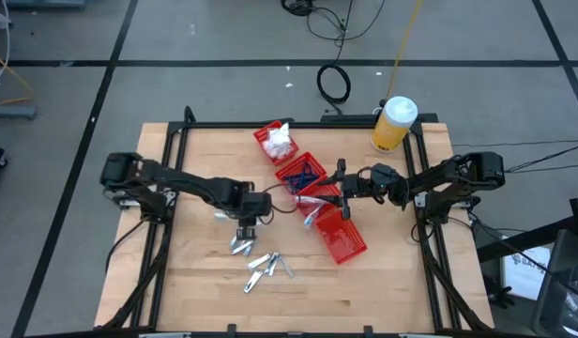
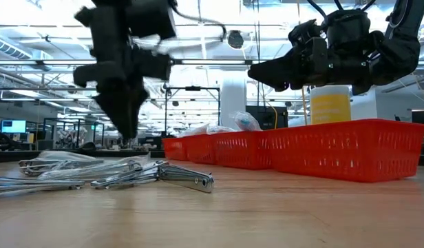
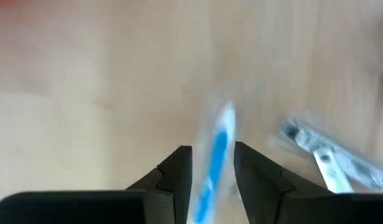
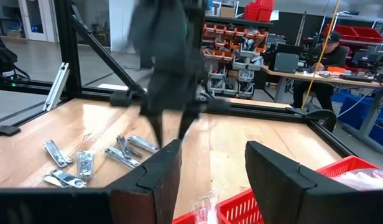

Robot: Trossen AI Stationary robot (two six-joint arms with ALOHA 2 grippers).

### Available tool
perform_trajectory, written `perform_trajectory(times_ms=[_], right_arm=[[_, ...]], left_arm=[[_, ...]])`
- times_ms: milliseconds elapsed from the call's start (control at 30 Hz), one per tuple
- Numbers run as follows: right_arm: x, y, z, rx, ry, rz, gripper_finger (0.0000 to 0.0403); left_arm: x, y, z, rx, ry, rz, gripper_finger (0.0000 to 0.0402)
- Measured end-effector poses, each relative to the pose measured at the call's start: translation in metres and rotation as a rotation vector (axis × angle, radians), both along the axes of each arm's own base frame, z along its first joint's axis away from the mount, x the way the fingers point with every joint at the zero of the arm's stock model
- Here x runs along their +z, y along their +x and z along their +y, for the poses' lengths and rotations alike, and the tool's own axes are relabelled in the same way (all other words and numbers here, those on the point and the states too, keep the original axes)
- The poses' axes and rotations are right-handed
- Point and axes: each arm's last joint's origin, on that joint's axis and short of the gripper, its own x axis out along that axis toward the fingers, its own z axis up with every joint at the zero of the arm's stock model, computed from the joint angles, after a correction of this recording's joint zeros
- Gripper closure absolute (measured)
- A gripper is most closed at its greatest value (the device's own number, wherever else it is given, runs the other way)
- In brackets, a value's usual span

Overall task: Pick & Place Travel size toiletries
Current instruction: Put the blue toothbrush into the bottom middle red bin

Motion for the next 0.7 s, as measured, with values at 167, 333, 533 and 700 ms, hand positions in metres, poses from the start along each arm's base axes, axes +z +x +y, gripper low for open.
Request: perform_trajectory(times_ms=[167, 333, 533, 700], right_arm=[[0.000, 0.000, 0.000, 0.000, 0.000, 0.000, 0.0236], [0.000, 0.000, 0.000, 0.003, 0.000, 0.003, 0.0236], [0.000, 0.000, 0.000, 0.004, 0.002, 0.003, 0.0236], [0.000, 0.000, 0.000, 0.003, 0.003, 0.003, 0.0236]], left_arm=[[0.032, -0.017, -0.006, 0.006, 0.071, -0.071, 0.0282], [0.038, -0.038, -0.011, 0.021, 0.094, 0.044, 0.0282], [0.009, -0.047, -0.008, 0.218, 0.098, 0.032, 0.0282], [-0.006, -0.055, 0.001, 0.316, 0.101, 0.049, 0.0282]])
